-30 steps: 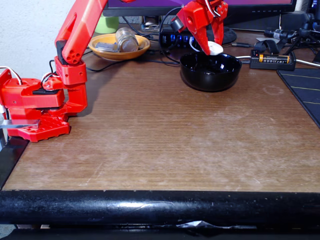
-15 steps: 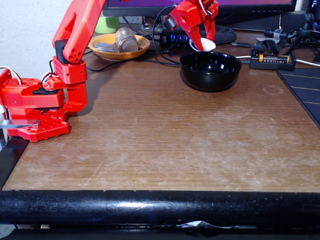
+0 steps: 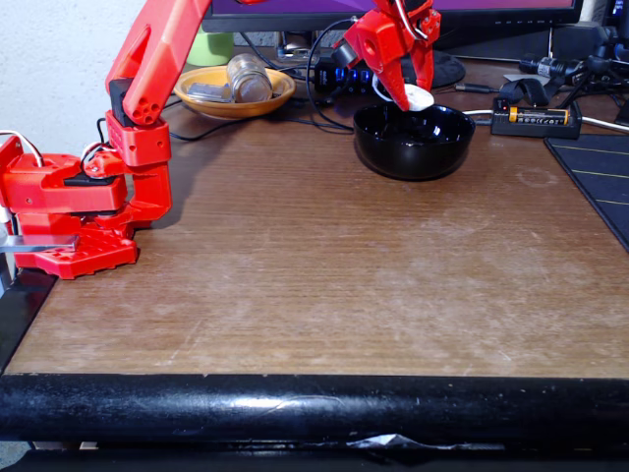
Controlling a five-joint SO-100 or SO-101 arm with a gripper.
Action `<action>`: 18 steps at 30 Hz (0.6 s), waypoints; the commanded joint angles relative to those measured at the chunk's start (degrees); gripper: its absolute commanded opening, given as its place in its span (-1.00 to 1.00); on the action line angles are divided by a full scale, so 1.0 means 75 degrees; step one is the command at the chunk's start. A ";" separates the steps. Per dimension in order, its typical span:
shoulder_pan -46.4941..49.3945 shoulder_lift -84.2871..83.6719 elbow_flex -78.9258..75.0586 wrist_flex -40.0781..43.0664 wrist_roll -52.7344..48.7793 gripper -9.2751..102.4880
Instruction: Ramasse la gomme et mets-la dans le bol.
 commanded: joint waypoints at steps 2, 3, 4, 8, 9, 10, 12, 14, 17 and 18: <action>0.0000 0.0363 -0.0199 0.0141 -0.0152 -0.46; 0.0012 0.0375 -0.0176 0.0141 -0.0199 -0.64; 0.0012 0.0387 -0.0164 0.0164 -0.0176 -0.80; 0.0059 0.0668 0.0023 0.0129 -0.0105 -0.94; 0.0059 0.0832 0.0141 0.0129 -0.0105 -0.94; 0.0094 0.1066 0.0316 0.0094 -0.0094 -0.94; 0.0152 0.1676 0.0656 0.0176 -0.0270 -0.94; 0.0258 0.2449 0.1395 0.0094 -0.0422 -0.94; 0.0445 0.3258 0.2121 0.0035 -0.0703 -0.94; 0.0480 0.3375 0.2168 0.0129 -0.0773 -0.94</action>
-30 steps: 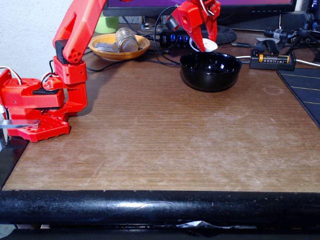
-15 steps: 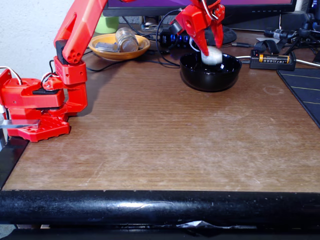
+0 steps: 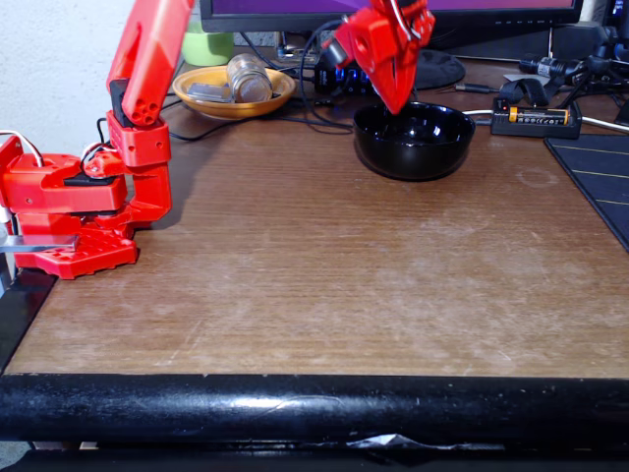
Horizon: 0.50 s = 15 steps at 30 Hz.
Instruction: Ramasse la gomme et mets-la dans le bol.
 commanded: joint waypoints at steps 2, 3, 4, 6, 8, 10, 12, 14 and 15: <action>0.0176 0.1992 0.0527 0.0211 -0.0211 -0.94; 0.0246 0.2320 0.0938 0.0199 -0.0199 -0.94; 0.0352 0.2719 0.1441 0.0105 -0.0164 -0.94; 0.0645 0.3621 0.2566 -0.0223 -0.0094 -0.94; 0.0961 0.4523 0.3844 -0.0703 -0.0070 -0.94; 0.1289 0.5297 0.4969 -0.1184 -0.0059 -0.94; 0.1605 0.5871 0.5871 -0.1535 -0.0035 -0.94; 0.1840 0.6492 0.6703 -0.1863 -0.0082 -0.94; 0.1992 0.6797 0.7102 -0.2016 -0.0070 -0.94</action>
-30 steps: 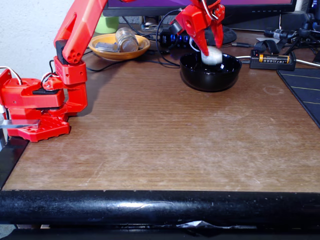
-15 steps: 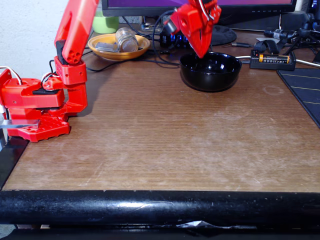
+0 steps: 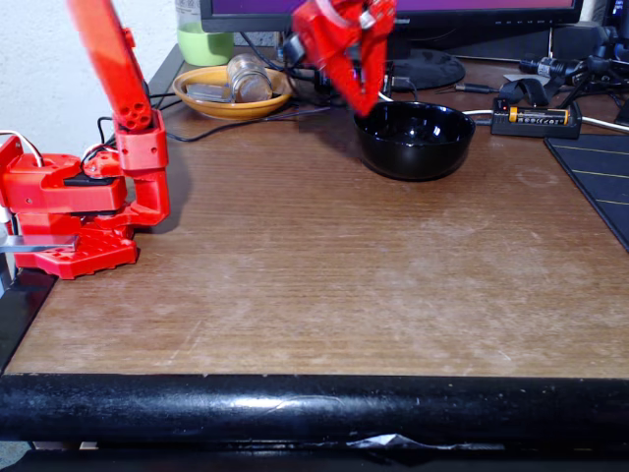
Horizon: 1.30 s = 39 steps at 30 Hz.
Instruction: Ramasse la gomme et mets-la dans le bol.
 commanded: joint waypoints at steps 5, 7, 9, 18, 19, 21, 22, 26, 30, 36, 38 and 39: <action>0.0785 0.3023 0.2637 -0.0984 -0.0035 -0.94; 0.0926 0.3504 0.3023 -0.1008 -0.0059 -0.94; 0.0996 0.4031 0.3422 -0.0949 -0.0082 -0.94; 0.0996 0.7020 0.5613 -0.0504 0.0223 -0.94; 0.0984 0.7395 0.5836 -0.0375 0.0246 -0.93; 0.1008 0.8133 0.6234 -0.0164 0.0398 -0.93; 0.1008 0.8402 0.6387 -0.0059 0.0469 -0.93; 0.0973 0.8883 0.6727 0.0117 0.0633 -0.94; 0.1008 0.9586 0.6949 0.0609 0.0715 -0.94; 0.0949 1.0313 0.7301 0.1066 0.0867 -0.94; 0.0938 1.0313 0.7277 0.1219 0.0832 -0.94; 0.0902 1.0313 0.7312 0.1289 0.0738 -0.94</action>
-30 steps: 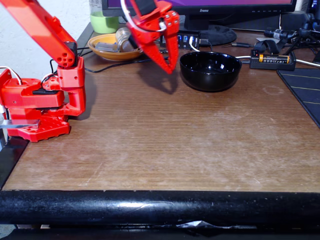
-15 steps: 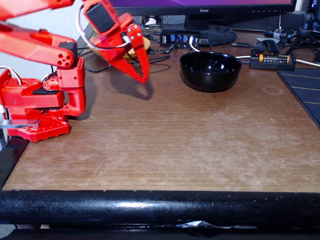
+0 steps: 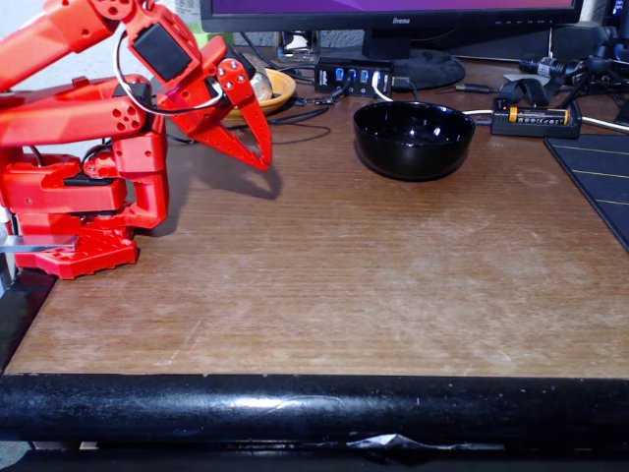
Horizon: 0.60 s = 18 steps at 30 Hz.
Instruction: Ramasse la gomme et mets-la dans le bol.
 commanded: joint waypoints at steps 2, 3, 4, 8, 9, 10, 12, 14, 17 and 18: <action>-0.0129 0.0082 0.0035 0.0164 -0.0082 -0.94; -0.0129 0.0082 0.0070 0.0152 -0.0047 -0.94; -0.0164 0.0082 0.0082 0.0129 -0.0012 -0.94; -0.0234 0.0070 0.0176 0.0000 -0.0187 -0.94; -0.0234 0.0070 0.0375 -0.0188 -0.0270 -0.94; -0.0234 0.0070 0.0621 -0.0316 -0.0281 -0.94; -0.0234 0.0070 0.1207 -0.0609 -0.0059 -0.94; -0.0246 0.0070 0.1816 -0.0938 0.0105 -0.94; -0.0258 0.0070 0.2531 -0.1313 0.0316 -0.94; -0.0293 0.0070 0.2590 -0.1172 0.0410 -0.94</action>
